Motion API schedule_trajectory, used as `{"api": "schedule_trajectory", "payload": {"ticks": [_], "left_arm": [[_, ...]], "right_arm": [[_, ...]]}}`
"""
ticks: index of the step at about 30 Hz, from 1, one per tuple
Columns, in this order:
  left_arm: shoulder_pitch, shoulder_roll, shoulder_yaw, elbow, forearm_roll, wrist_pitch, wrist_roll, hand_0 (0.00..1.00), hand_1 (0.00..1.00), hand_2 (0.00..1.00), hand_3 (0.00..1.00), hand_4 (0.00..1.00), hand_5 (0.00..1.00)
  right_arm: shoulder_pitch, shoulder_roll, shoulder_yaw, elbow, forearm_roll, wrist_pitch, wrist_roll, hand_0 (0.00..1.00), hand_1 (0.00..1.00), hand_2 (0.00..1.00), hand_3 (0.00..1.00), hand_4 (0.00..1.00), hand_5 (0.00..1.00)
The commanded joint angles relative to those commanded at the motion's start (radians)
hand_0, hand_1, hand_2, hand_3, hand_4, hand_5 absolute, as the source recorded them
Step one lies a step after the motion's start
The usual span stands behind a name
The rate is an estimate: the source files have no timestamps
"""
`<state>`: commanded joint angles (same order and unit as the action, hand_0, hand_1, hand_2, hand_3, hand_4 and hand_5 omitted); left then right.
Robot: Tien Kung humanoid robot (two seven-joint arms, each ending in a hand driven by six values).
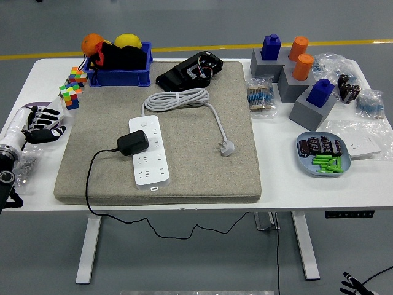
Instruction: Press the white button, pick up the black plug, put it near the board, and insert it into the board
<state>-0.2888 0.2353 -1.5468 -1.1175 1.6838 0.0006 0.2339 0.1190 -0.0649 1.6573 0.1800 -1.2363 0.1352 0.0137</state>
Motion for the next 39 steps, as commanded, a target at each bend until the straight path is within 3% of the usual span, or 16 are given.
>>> {"api": "schedule_trajectory", "payload": {"ticks": [13,39], "left_arm": [[0.023,-0.028,-0.039,-0.021,0.002,-0.003,0.001,0.745,0.716,0.647,0.614,0.743,0.002],[0.025,-0.044,-0.039,-0.054,-0.017,-0.022,0.004,0.746,0.715,0.647,0.611,0.737,0.002]], "right_arm": [[0.000,0.002,0.002,0.000,-0.001,0.000,0.001,0.804,0.705,0.686,0.651,0.757,0.571],[0.005,-0.004,-0.003,0.000,0.003,0.004,-0.001,0.803,0.706,0.686,0.654,0.757,0.571]]}}
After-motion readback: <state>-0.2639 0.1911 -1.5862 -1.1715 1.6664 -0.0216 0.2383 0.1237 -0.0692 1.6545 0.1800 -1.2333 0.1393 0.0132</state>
